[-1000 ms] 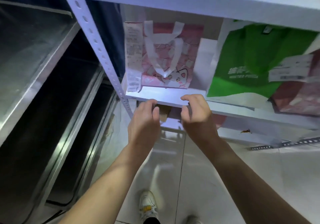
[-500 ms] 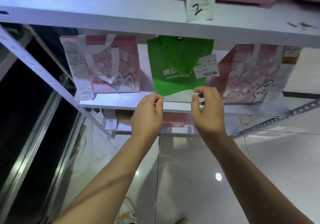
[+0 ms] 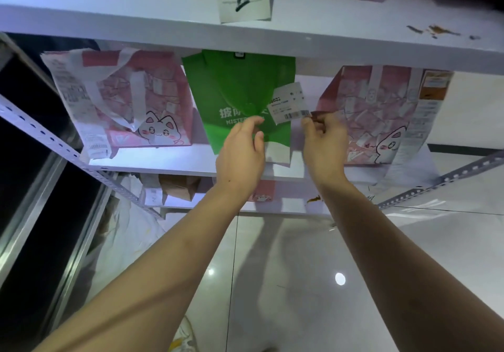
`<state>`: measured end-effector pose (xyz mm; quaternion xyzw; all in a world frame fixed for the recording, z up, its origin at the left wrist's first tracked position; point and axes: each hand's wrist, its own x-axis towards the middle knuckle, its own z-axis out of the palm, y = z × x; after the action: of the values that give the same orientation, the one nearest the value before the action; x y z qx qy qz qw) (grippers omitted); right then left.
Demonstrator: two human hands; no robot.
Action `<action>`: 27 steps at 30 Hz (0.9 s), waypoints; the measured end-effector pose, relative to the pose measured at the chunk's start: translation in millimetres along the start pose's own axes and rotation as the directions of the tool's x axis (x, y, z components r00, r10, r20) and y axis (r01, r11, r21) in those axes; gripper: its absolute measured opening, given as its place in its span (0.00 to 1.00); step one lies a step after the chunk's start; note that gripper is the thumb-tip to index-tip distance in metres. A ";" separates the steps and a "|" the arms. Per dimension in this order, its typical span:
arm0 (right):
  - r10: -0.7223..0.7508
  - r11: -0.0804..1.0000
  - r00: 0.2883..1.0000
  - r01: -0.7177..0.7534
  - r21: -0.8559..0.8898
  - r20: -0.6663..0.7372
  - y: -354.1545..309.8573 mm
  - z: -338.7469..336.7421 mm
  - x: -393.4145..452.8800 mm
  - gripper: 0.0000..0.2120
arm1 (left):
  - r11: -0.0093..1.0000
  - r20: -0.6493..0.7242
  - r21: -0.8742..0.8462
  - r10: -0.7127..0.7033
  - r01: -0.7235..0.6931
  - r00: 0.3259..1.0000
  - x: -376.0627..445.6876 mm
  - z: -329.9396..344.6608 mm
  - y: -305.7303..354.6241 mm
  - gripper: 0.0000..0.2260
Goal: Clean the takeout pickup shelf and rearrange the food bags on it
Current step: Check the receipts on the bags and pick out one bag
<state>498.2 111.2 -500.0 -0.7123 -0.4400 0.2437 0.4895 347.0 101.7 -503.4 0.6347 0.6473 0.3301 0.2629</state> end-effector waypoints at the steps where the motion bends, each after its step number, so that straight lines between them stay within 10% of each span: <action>1: 0.028 0.999 1.000 -0.028 0.037 -0.008 1.4 1.0 2.4 0.04 | 1.000 -0.003 0.015 0.000 0.000 1.000 2.1 0.9 1.5 0.15; 27: 0.209 0.965 0.976 -0.216 0.145 0.063 35.2 -87.5 -15.9 0.04 | 0.997 0.011 0.056 -0.047 0.046 0.999 -37.0 33.8 45.8 0.13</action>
<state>572.2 50.4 -498.2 -0.7103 -0.3528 0.3443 0.5025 404.4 67.0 -493.2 0.6287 0.6691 0.3018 0.2569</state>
